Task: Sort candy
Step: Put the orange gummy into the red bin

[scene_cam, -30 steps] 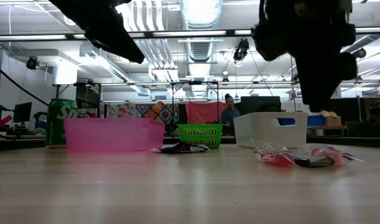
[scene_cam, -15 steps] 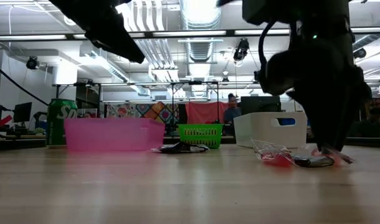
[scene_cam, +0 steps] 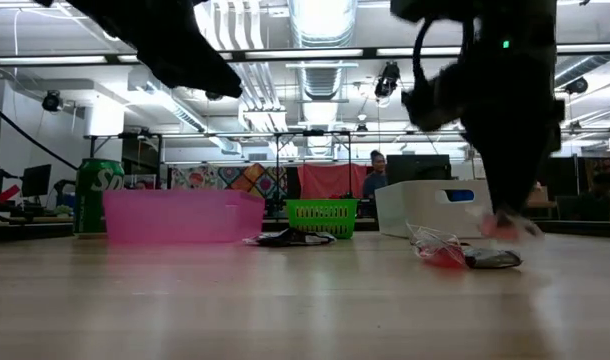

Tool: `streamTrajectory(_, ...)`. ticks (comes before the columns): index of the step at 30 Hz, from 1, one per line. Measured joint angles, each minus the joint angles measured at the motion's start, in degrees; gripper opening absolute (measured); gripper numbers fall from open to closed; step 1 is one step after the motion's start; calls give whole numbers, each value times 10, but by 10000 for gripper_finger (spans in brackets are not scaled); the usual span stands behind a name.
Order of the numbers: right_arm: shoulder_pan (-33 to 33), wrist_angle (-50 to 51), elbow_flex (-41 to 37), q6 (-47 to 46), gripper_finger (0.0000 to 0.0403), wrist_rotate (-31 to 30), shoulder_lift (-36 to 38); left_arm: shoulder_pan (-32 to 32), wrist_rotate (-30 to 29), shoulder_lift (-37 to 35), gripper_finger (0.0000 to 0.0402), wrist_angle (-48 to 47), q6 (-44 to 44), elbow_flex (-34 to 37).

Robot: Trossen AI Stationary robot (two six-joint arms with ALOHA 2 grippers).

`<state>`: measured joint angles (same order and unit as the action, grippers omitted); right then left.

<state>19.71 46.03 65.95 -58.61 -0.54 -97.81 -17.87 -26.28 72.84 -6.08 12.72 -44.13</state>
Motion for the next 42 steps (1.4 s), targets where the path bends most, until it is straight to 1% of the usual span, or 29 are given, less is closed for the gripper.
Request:
streamTrajectory(3,0,0,0,31,8,-29,31,-1,41,0,130,91,-13,41)
streamTrajectory(5,0,-2,0,52,8,-58,50,-1,57,0,130,154,-20,67)
streamTrajectory(7,0,-17,0,80,8,-92,67,-2,63,0,130,209,-26,92)
streamTrajectory(10,0,-64,0,150,8,-134,83,-2,63,0,130,282,-30,122)
streamTrajectory(15,0,-220,0,316,8,-173,81,-2,63,0,130,344,-35,147)
streamTrajectory(21,0,-463,-12,533,8,-177,57,-2,64,16,130,395,-39,153)
streamTrajectory(22,0,-499,-13,563,8,-177,54,-2,68,23,130,407,-42,153)
streamTrajectory(24,-2,-545,-15,608,8,-176,47,-2,98,42,130,424,-50,154)
streamTrajectory(27,-5,-563,-15,637,8,-173,42,-4,158,73,130,448,-60,149)
streamTrajectory(29,-9,-563,-15,639,8,-155,42,-4,189,93,130,477,-63,145)
streamTrajectory(30,-10,-562,-15,639,8,-141,42,-4,198,103,130,486,-63,142)
streamTrajectory(34,-12,-553,-15,644,8,-99,42,-4,201,141,130,513,-64,128)
streamTrajectory(36,-12,-546,-15,652,8,-96,42,-5,207,153,130,522,-70,121)
streamTrajectory(40,-12,-516,-15,652,8,-95,42,-5,253,164,130,526,-78,110)
streamTrajectory(42,-12,-508,-15,647,8,-93,42,-4,266,164,130,526,-78,108)
